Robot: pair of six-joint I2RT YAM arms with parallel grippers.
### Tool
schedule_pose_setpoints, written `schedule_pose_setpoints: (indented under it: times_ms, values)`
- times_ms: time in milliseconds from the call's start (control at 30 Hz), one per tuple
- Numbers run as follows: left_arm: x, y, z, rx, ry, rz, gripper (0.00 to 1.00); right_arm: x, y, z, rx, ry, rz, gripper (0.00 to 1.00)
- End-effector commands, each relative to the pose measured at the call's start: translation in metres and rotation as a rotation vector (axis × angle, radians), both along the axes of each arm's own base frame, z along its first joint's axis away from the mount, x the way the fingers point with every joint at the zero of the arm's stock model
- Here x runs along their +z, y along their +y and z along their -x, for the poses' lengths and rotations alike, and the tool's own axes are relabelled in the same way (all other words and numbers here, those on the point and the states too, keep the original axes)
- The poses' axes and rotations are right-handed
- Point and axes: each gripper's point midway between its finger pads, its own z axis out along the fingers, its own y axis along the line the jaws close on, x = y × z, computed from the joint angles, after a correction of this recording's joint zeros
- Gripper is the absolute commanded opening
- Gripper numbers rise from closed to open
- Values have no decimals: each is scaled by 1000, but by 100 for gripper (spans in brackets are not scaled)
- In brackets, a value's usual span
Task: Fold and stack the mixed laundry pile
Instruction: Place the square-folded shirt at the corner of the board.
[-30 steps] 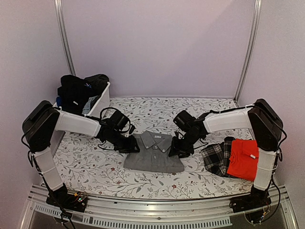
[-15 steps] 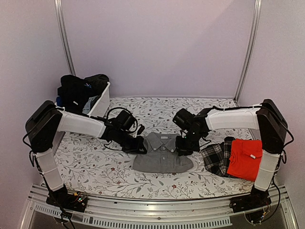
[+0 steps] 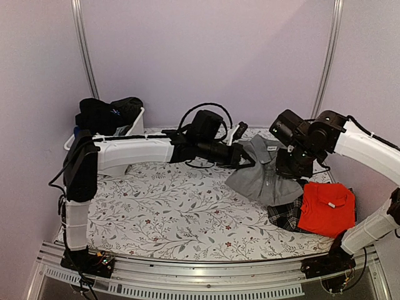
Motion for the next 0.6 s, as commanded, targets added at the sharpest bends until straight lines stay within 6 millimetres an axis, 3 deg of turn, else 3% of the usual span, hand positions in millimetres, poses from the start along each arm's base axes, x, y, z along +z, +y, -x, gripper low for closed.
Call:
schedule_pose_setpoints:
  times_ms: [0, 200, 433, 567]
  values:
    - [20, -67, 39, -165, -11, 114, 0, 26, -60, 22, -169, -63, 74, 0]
    - [25, -126, 62, -258, 7, 219, 0, 24, -115, 50, -362, -127, -32, 0]
    - [7, -150, 67, -283, 72, 336, 0, 34, -158, 64, -491, -212, -86, 0]
    - [-12, -159, 70, -283, 134, 356, 0, 28, -171, 62, -487, -197, -7, 0]
